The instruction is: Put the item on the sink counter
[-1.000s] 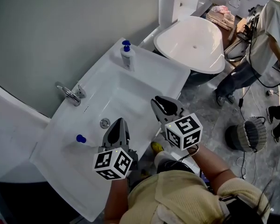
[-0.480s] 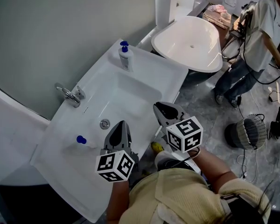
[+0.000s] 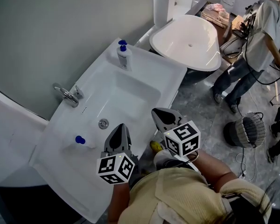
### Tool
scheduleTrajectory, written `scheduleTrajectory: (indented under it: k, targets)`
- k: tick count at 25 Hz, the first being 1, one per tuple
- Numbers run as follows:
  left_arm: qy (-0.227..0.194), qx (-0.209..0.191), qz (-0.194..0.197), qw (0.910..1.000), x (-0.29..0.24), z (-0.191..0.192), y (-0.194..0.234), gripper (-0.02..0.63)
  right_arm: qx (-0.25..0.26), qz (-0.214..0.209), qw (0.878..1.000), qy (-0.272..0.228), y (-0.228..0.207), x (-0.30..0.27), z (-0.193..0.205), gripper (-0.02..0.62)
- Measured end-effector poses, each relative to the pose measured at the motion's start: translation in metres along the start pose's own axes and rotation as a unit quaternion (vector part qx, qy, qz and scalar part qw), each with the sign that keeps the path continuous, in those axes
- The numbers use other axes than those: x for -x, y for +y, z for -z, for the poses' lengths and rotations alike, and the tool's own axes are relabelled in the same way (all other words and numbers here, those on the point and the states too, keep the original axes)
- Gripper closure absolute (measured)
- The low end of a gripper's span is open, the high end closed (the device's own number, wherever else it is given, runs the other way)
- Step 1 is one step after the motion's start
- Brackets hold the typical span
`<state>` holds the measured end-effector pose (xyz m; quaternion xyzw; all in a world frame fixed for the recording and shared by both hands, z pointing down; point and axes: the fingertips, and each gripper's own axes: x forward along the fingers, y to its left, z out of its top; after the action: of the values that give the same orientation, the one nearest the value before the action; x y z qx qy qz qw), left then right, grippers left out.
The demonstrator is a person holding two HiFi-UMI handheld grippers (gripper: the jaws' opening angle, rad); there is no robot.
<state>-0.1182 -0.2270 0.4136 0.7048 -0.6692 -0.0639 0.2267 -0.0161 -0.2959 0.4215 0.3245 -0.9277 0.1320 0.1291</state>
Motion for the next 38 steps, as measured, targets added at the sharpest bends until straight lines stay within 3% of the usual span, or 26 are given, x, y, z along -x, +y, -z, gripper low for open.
scheduleTrajectory:
  k: [21, 38]
  targets:
    - [0.017, -0.003, 0.006, 0.9998, 0.0, 0.019, -0.013, 0.569, -0.043, -0.006, 0.999, 0.031, -0.006, 0.006, 0.03, 0.572]
    - [0.009, -0.003, 0.0, 1.0, 0.0, 0.014, -0.01, 0.569, -0.032, 0.004, 0.999, 0.036, -0.013, 0.006, 0.028, 0.572]
